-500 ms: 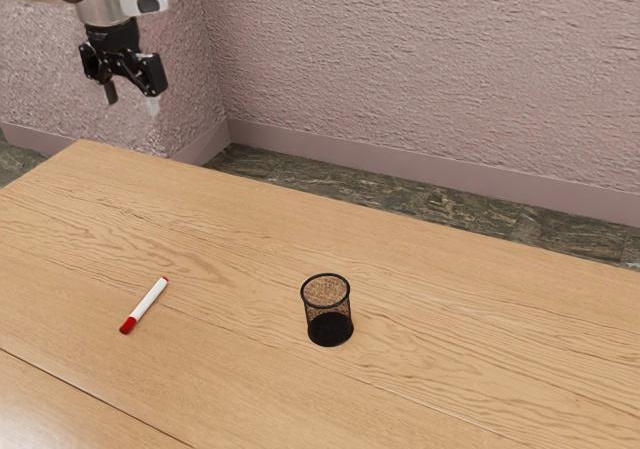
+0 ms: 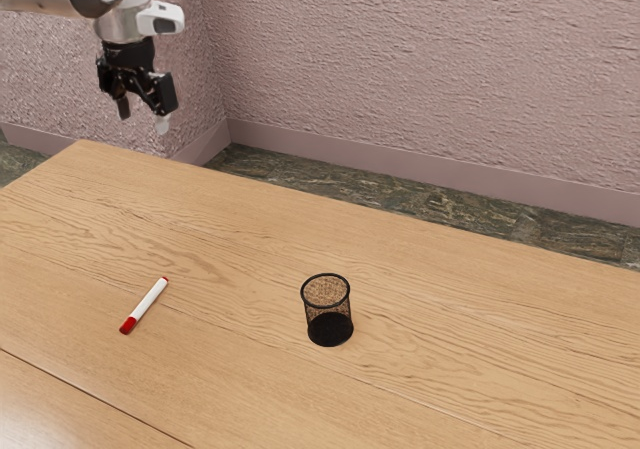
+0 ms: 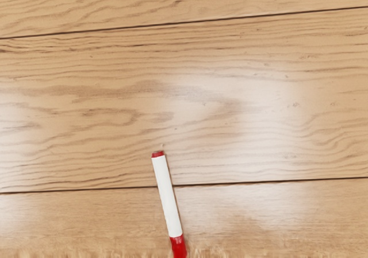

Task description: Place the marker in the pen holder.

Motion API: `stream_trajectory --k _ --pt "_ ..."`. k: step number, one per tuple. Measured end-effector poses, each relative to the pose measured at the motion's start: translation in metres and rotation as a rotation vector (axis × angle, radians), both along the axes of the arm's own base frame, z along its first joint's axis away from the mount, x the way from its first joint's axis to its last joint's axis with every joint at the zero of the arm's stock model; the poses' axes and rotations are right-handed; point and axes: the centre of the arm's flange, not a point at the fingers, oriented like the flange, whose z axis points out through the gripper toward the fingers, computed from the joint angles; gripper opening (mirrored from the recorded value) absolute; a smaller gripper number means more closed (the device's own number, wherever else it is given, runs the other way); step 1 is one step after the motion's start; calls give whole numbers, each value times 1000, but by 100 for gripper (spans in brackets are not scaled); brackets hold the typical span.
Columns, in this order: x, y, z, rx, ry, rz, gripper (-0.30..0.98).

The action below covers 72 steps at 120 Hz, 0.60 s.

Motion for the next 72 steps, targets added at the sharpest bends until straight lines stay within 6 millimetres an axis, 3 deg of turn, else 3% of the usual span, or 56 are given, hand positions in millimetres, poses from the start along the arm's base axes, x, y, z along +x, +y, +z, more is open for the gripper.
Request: stream_trajectory --k 22,33,47,72 --pt "-43 25 -130 -33 225 26 66" --pt "-63 32 -183 -45 257 30 66" --pt "-81 41 -231 -56 252 38 66" --pt "-104 58 -292 -69 218 73 66"
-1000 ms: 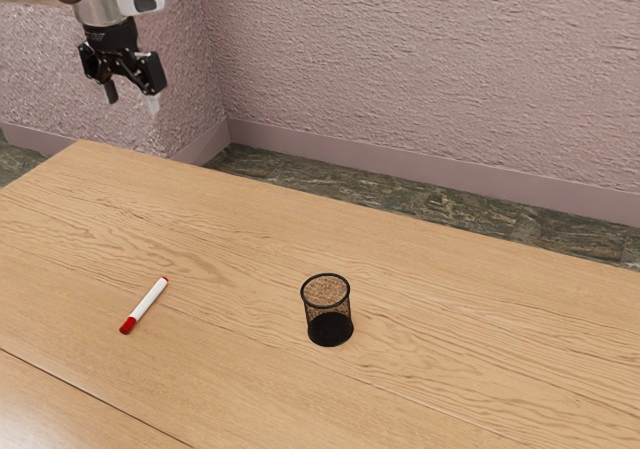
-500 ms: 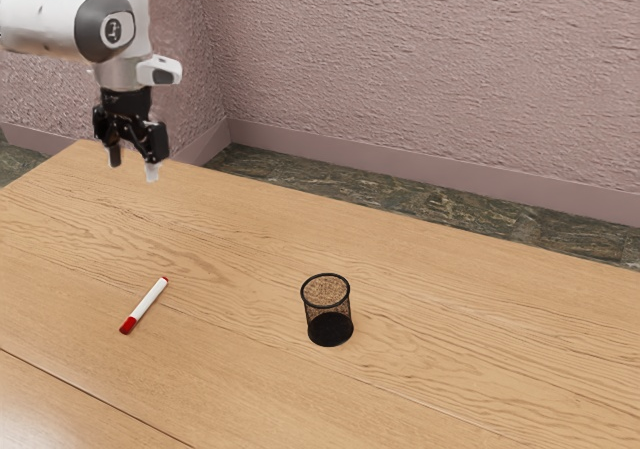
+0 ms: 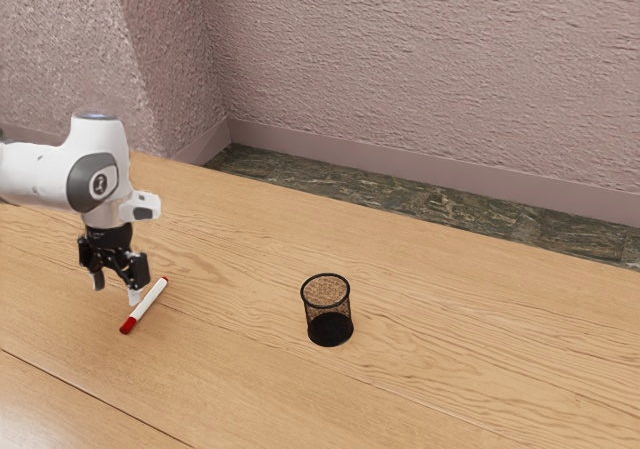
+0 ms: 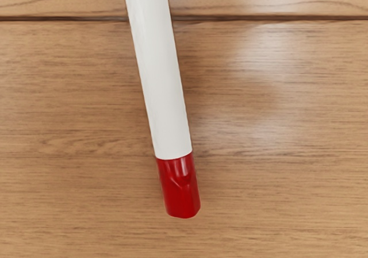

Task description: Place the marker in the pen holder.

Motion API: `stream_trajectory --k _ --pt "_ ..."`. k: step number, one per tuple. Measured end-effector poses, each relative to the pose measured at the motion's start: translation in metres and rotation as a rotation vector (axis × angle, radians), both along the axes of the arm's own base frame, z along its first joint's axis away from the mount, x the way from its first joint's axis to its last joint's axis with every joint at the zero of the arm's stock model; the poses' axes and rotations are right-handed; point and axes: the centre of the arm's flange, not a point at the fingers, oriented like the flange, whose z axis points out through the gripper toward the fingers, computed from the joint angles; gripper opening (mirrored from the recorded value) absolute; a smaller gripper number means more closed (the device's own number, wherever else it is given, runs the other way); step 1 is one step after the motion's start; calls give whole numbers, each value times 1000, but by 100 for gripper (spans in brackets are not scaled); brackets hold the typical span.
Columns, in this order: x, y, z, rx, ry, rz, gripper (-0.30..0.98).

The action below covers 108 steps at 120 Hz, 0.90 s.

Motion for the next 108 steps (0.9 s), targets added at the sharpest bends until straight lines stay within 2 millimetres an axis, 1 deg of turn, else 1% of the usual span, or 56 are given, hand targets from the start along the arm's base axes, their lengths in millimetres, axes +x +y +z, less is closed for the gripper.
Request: stream_trajectory --k 15,45,72,108 --pt "-4 4 -22 4 -17 6 66" --pt "-6 2 -55 10 -27 -1 66" --pt "-2 -3 -66 13 -40 -14 66" --pt "-1 -3 -75 18 -44 -19 66"
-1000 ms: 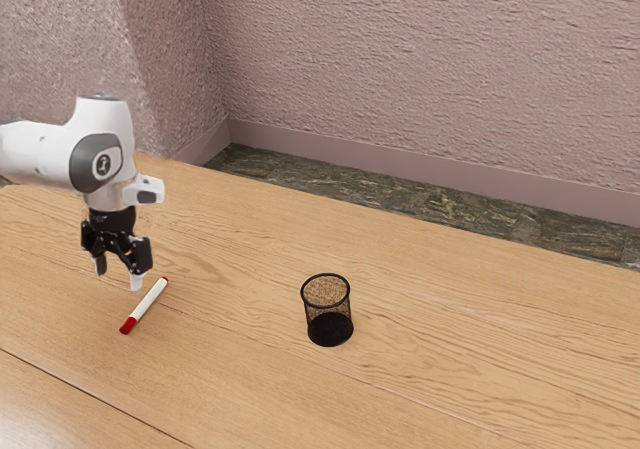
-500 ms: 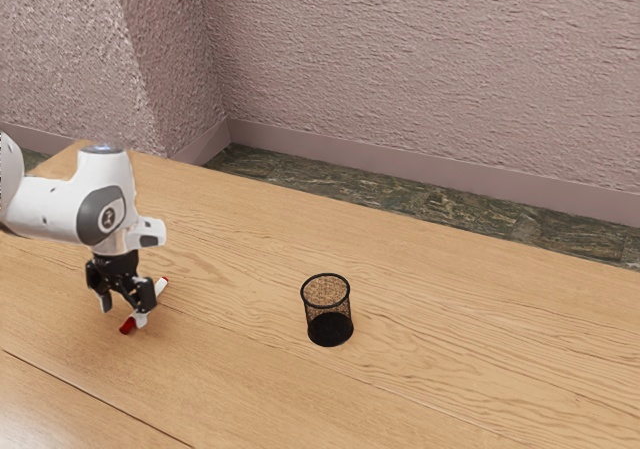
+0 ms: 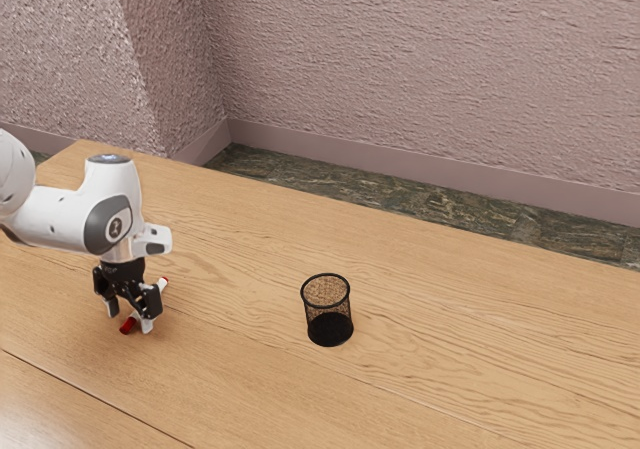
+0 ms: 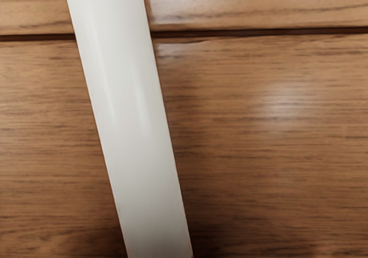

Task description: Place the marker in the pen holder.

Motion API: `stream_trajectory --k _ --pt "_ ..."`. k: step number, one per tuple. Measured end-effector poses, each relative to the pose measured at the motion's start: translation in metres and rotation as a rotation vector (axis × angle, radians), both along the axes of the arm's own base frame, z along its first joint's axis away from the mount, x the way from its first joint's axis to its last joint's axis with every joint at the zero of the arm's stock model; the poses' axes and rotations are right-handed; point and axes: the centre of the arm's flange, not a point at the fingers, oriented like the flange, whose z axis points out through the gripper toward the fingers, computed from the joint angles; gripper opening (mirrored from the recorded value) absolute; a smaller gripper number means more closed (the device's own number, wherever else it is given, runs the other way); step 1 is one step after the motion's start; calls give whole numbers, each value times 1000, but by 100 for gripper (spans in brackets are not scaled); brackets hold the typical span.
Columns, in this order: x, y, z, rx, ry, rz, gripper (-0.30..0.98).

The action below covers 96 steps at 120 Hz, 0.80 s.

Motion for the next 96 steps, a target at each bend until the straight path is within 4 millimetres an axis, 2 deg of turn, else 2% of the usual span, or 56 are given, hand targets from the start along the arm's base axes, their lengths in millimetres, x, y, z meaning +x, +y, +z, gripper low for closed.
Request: stream_trajectory --k 67,96 --pt "0 -1 2 16 -11 -7 3" --pt "1 -1 7 21 -22 9 -7"
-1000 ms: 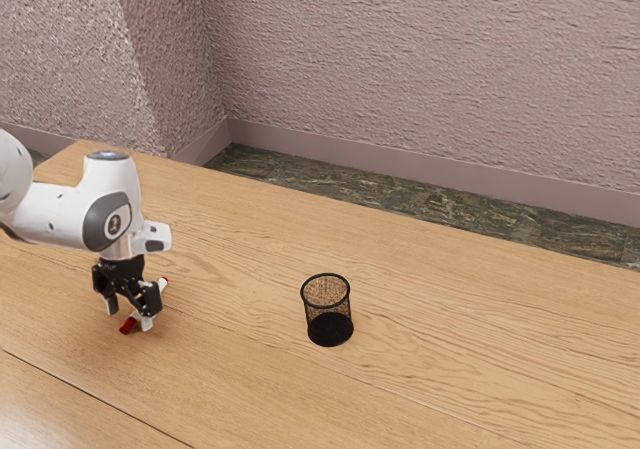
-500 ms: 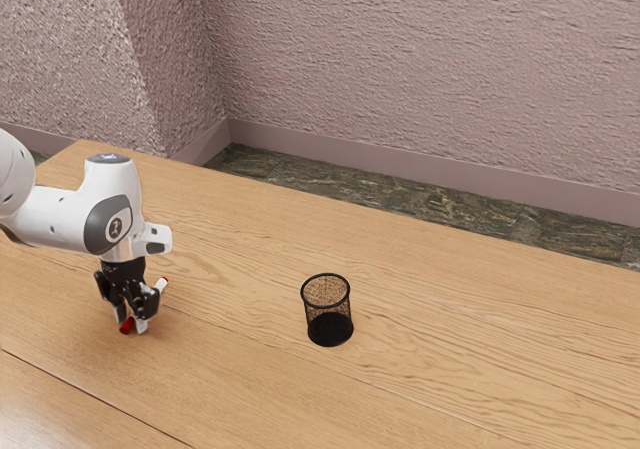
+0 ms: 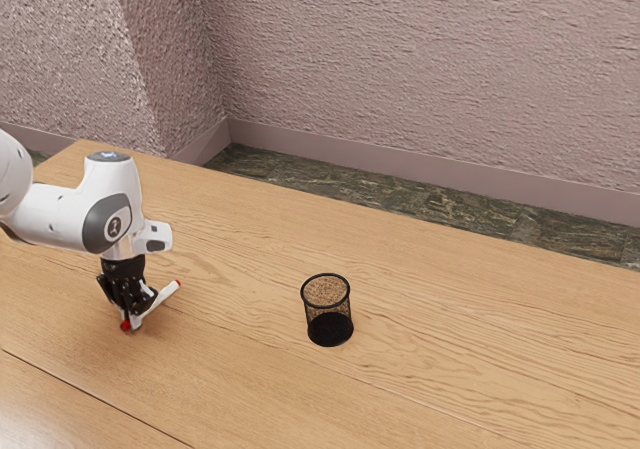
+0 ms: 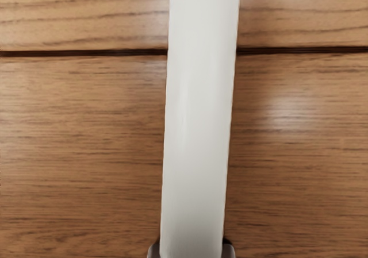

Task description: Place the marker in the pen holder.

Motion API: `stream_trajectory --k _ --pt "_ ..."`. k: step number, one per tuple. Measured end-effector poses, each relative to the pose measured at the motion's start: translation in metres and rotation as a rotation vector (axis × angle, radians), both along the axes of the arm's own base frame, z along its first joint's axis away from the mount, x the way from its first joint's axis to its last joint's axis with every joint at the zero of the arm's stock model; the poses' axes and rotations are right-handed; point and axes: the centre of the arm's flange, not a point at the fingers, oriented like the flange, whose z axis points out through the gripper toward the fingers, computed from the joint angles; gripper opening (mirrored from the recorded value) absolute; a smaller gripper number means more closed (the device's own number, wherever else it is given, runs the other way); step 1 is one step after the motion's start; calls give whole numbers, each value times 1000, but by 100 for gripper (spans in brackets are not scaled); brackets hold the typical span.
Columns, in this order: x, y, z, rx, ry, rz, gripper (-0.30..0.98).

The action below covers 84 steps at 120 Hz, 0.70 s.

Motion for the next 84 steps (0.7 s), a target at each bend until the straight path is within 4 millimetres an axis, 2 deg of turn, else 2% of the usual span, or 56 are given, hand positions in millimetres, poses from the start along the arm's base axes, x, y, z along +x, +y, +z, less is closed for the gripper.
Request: stream_trajectory --k 14,36,54,74,84 --pt "0 0 1 4 -4 7 -9" --pt "6 -4 32 13 -60 9 -10" --pt "10 -11 75 20 -124 1 -10" --pt "12 -32 128 22 -176 -38 -9" --pt "20 -42 157 32 -190 -63 -9"
